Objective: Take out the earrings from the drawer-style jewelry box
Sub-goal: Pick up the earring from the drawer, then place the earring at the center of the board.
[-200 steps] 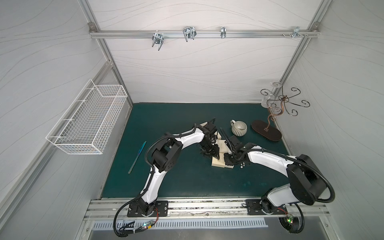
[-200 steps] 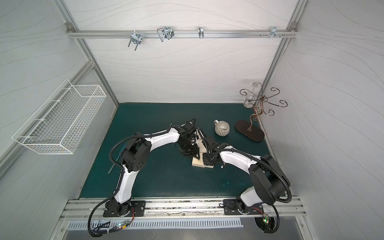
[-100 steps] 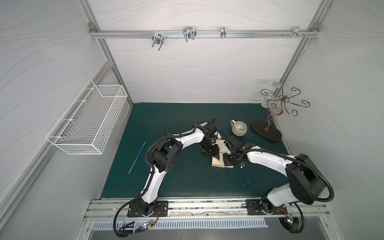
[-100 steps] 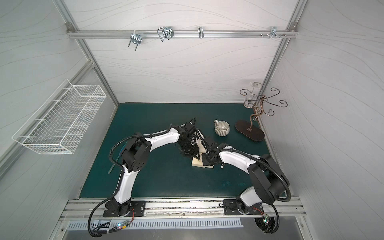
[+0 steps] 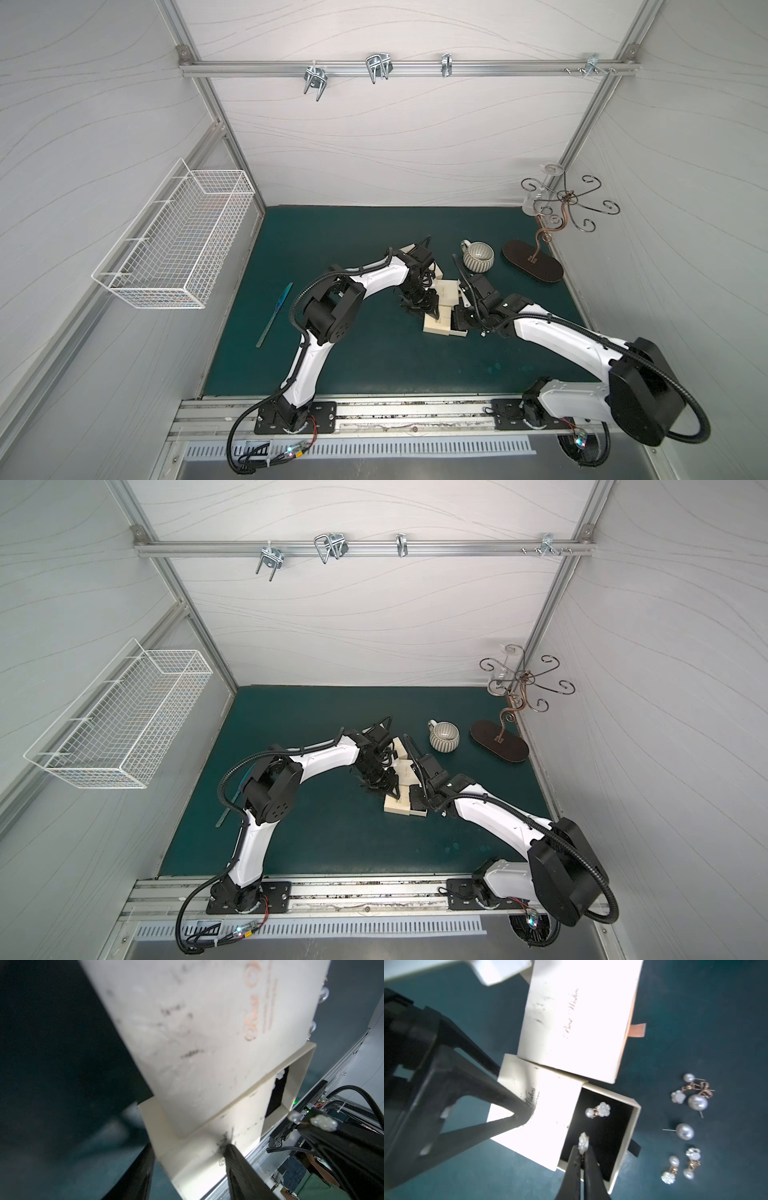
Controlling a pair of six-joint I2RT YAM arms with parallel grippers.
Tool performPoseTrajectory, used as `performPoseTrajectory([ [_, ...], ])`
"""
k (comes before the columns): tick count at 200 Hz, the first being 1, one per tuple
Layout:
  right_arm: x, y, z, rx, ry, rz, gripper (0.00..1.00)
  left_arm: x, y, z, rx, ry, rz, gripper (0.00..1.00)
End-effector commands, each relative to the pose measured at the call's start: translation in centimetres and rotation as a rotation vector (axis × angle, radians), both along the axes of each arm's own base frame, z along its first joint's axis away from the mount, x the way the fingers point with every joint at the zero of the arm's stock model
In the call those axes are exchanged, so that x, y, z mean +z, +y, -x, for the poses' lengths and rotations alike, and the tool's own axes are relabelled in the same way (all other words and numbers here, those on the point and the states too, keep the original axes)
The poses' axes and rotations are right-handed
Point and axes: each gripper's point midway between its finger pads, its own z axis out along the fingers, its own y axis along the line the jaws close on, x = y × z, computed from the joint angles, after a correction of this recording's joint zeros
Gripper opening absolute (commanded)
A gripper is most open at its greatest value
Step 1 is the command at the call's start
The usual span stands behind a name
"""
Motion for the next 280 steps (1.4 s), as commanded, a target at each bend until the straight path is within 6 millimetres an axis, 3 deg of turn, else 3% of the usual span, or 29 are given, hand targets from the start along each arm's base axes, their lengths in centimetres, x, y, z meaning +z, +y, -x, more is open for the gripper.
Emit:
performPoseTrajectory([
  [1, 0.2, -2.2, -0.2, -0.085, -0.026, 0.04, 0.04, -4.1, 4.3, -0.8, 0.025, -0.025, -0.221, 0.56],
  [36, -0.7, -6.0, -0.4, -0.239, 0.006, 0.089, 0.03, -4.0, 4.1, -0.8, 0.022, -0.027, -0.211, 0.56],
  [58, -2.0, -6.9, -0.1, -0.296, 0.069, 0.04, 0.03, -3.9, 4.0, -0.8, 0.019, -0.029, -0.204, 0.56],
  [176, -3.8, -6.3, 0.2, -0.287, 0.153, 0.011, 0.07, -3.6, 3.7, -0.7, 0.006, -0.037, -0.19, 0.56],
  [201, -3.5, -6.4, 0.0, -0.286, 0.14, 0.012, 0.2, -3.6, 3.6, -0.6, -0.001, -0.038, -0.19, 0.56],
  [240, -1.4, -5.8, -0.8, -0.264, 0.063, -0.018, 0.22, -3.6, 3.6, -0.3, -0.011, -0.038, -0.194, 0.56],
  [280, 1.4, -2.8, -1.6, -0.142, -0.041, -0.024, 0.23, -3.5, 3.6, -0.2, -0.016, -0.044, -0.195, 0.56],
])
